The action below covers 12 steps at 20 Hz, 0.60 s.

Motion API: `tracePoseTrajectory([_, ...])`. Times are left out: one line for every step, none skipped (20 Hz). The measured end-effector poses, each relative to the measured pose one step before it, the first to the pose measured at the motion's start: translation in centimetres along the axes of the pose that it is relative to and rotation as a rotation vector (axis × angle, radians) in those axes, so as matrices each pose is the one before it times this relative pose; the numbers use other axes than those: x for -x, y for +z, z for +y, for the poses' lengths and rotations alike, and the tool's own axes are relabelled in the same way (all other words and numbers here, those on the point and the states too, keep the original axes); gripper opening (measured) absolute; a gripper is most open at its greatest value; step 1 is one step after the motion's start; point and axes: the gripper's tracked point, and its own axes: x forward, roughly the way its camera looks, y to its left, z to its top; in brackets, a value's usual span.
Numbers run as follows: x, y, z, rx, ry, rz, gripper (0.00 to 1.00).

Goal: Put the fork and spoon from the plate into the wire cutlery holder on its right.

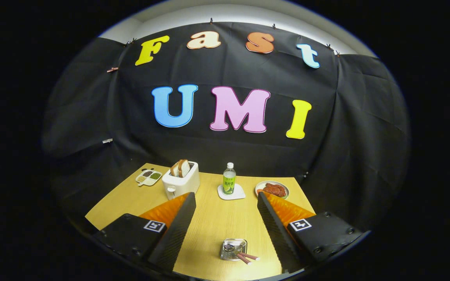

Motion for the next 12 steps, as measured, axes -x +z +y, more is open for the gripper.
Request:
tracePoseTrajectory([-0.018, -0.045, 0.057, 0.00021, -0.00054, -0.00110, 0.98])
tracePoseTrajectory([-0.097, -0.032, 0.014, 0.00114, -0.00029, 0.00151, 0.98])
tracePoseTrajectory([0.002, 0.022, 0.074, 0.00059, 0.00014, 0.00065, 0.98])
tracePoseTrajectory([-0.051, 0.009, 0.105, -0.00094, 0.00170, 0.00068, 0.98])
tracePoseTrajectory([-0.111, 0.065, 0.026, 0.00039, 0.00239, 0.00142, 0.98])
tracePoseTrajectory([-0.084, 0.000, -0.056, -0.00083, -0.00012, 0.00026, 0.98])
tracePoseTrajectory([-0.081, -0.039, 0.006, -0.00122, 0.00175, 0.00237, 0.98])
tracePoseTrajectory([-0.004, 0.038, 0.007, -0.00023, -0.00068, -0.00004, 0.98])
tracePoseTrajectory([-0.114, -0.063, -0.098, 0.00122, -0.00016, 0.00220, 0.99])
tracePoseTrajectory([-0.074, -0.085, -0.012, 0.00020, -0.00003, 0.00086, 0.98])
tracePoseTrajectory([-0.075, -0.022, -0.029, -0.00065, -0.00042, 0.00151, 0.98])
tracePoseTrajectory([-0.060, 0.045, -0.011, -0.00126, 0.00034, 0.00050, 0.98])
